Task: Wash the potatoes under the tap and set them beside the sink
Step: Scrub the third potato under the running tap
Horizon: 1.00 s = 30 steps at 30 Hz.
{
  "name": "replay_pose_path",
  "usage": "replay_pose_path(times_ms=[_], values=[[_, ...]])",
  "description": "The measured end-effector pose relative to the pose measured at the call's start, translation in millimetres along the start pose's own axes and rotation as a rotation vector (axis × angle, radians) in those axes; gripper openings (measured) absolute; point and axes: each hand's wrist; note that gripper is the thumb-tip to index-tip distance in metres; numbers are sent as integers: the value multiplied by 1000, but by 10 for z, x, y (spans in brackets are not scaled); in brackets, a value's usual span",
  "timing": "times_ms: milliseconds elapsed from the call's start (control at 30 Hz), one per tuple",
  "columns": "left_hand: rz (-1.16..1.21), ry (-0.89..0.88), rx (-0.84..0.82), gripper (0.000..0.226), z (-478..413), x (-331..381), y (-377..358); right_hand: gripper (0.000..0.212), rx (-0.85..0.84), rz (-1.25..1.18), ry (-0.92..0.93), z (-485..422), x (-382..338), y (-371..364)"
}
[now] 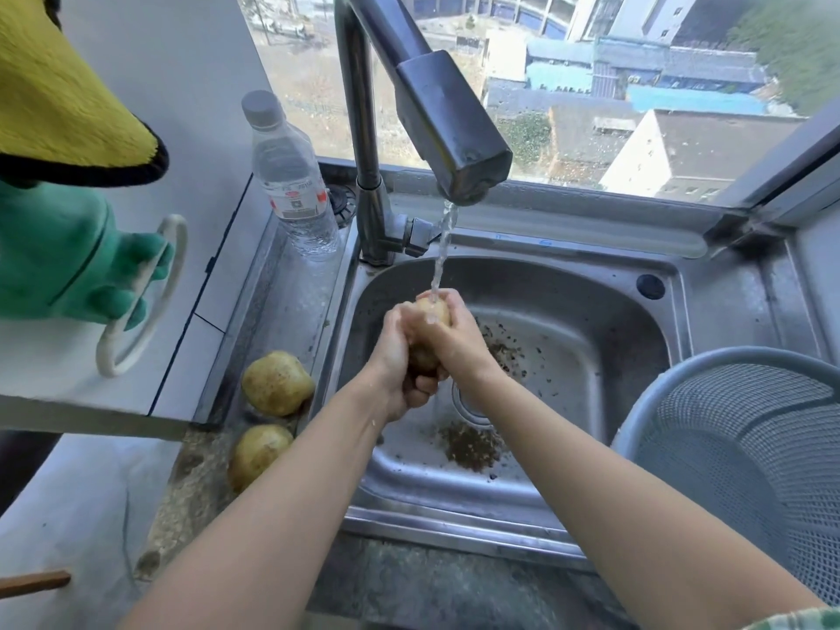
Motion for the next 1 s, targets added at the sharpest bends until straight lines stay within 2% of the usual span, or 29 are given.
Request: replay_pose_path(times_ms=[67, 133, 200, 233, 300, 367, 433, 533, 667, 733, 833, 933, 1000], values=[[-185, -58, -45, 75, 25, -45, -24, 35, 95, -45, -132, -80, -55, 44], [-368, -141, -13, 79, 21, -88, -52, 44, 171, -78, -287, -158, -32, 80], [-483, -209, 41, 86, -10, -113, -44, 47, 179, -97, -416, -167, -27, 81], [-520, -263, 64, 84, -32, -129, -22, 48, 172, -121, -477, -173, -24, 90], [-602, -403, 55, 57, -37, -166, 29, 55, 138, -202, -584, -145, -65, 110], [-567, -441, -24, 35, -8, -170, 72, 60, 101, -166, -586, -127, -68, 130], [-515, -422, -59, 30, -18, -148, 120, 57, 59, -16, -494, -106, -69, 142], [-505, -386, -74, 40, -64, -140, 177, 51, 20, 89, -357, -73, -62, 151], [-498, -410, 16, 47, -97, -129, 139, 73, 59, 159, -301, -74, 1, 124], [-559, -366, 79, 60, -108, -84, 113, 78, 67, 194, -281, -71, 33, 125], [-566, -282, 139, 67, -174, -72, 115, 70, 20, 124, -389, -49, 44, 131], [-324, -442, 59, 41, -159, -122, 38, 66, 13, -32, -550, -18, 2, 105], [-185, -525, 29, 31, -145, -192, -7, 61, 43, -46, -564, -9, -28, 72]])
Point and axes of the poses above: each hand's wrist, its own z-axis away from the middle knuckle, its own y-axis out of the back of the hand, x = y × z, and after that the axes turned 2 degrees about x, right-handed
